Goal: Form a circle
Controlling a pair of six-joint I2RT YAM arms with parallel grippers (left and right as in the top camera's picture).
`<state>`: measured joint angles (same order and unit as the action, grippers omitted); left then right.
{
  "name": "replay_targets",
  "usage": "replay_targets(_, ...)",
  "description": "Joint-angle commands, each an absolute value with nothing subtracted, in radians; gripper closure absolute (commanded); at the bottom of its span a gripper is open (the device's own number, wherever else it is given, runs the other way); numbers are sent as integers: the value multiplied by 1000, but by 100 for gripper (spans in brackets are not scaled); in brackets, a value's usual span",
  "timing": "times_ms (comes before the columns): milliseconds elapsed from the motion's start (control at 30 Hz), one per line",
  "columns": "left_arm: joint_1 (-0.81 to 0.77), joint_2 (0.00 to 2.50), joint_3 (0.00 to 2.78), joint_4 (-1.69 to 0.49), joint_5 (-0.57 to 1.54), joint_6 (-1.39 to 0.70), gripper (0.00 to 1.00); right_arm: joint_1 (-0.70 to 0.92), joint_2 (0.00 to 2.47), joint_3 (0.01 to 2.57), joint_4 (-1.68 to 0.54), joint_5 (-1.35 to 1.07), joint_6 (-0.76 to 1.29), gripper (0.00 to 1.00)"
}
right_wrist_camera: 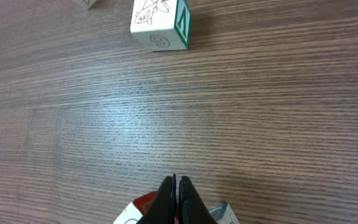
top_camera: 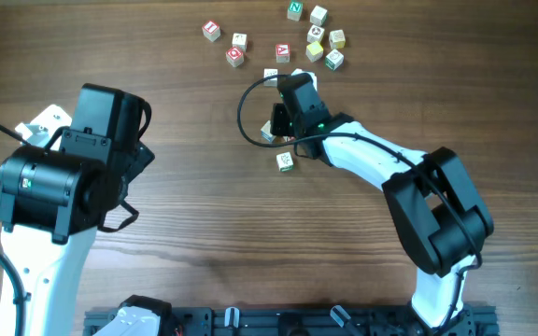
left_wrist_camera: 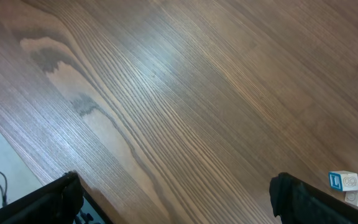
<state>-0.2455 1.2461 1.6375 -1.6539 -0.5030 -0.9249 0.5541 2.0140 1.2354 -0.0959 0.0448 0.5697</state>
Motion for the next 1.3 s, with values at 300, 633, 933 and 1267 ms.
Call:
replay_targets(300, -237, 1240, 1640, -1654, -506, -923, 0, 559, 2033, 1254, -120, 21, 561, 95)
replay_targets(633, -237, 1240, 1640, -1654, -506, -923, 0, 564, 2033, 1254, -132, 20, 576, 95)
replay_targets(933, -237, 1240, 1640, -1654, -506, -923, 0, 564, 2033, 1254, -139, 20, 579, 95)
replay_targets(1267, -237, 1240, 1640, -1654, -506, -923, 0, 564, 2033, 1254, -143, 20, 579, 95)
